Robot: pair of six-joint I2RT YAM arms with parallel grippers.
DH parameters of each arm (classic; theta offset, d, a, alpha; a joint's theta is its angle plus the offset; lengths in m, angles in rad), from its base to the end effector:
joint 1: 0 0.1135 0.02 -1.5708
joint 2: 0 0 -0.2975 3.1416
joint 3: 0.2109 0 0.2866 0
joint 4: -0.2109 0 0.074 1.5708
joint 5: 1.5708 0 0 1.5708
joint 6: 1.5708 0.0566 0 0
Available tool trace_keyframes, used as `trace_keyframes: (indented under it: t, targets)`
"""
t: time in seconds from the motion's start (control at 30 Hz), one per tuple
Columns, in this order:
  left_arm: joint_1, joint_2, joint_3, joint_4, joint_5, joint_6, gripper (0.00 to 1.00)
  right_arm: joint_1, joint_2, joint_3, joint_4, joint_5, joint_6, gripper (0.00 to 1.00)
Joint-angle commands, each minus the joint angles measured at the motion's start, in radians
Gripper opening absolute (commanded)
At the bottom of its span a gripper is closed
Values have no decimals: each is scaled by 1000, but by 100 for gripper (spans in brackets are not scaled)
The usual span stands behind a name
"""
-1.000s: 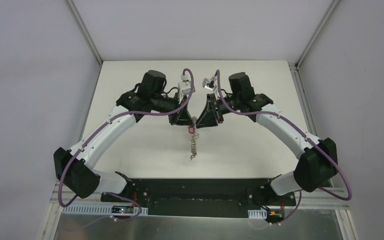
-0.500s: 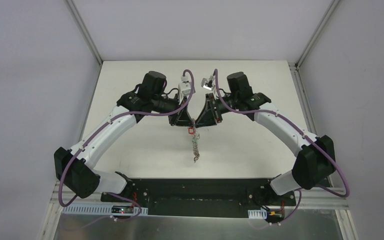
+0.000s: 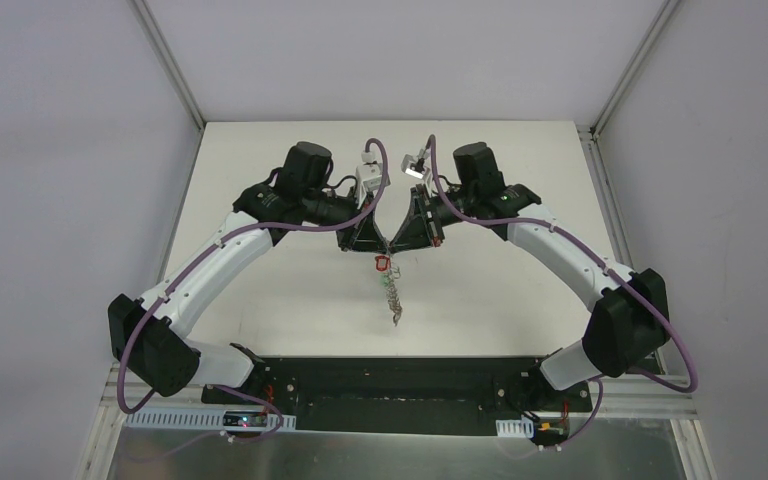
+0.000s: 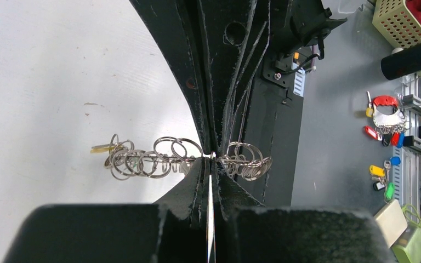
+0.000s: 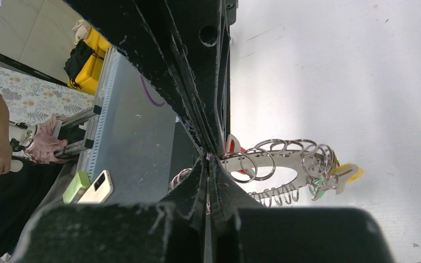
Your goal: Put the keys on the keyring
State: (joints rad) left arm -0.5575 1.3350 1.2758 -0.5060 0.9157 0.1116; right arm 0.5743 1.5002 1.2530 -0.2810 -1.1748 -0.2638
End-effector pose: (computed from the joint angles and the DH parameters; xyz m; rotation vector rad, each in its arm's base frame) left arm 0.2524 -0.2103 0.3880 1.1978 1.7538 -1.2344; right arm 0.2808 0.2439 0.3516 -1.4239 1.4272 1.4059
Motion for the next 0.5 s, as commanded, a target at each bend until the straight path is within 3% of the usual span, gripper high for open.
trace_keyframes:
  t: [0.0,0.07,0.23,0.47]
  targets:
    - [-13,-16,2,46,52,-3,0,0,0,47,38,-36,19,0]
    - [-10,-25,2,45,53,17,4,-15,2,52,43,-56,31,0]
    - [0,-51,-6,23,65,111,28,-36,-6,37,102,-93,95,0]
    - [27,-75,-29,18,69,219,41,-47,-24,3,165,-112,155,0]
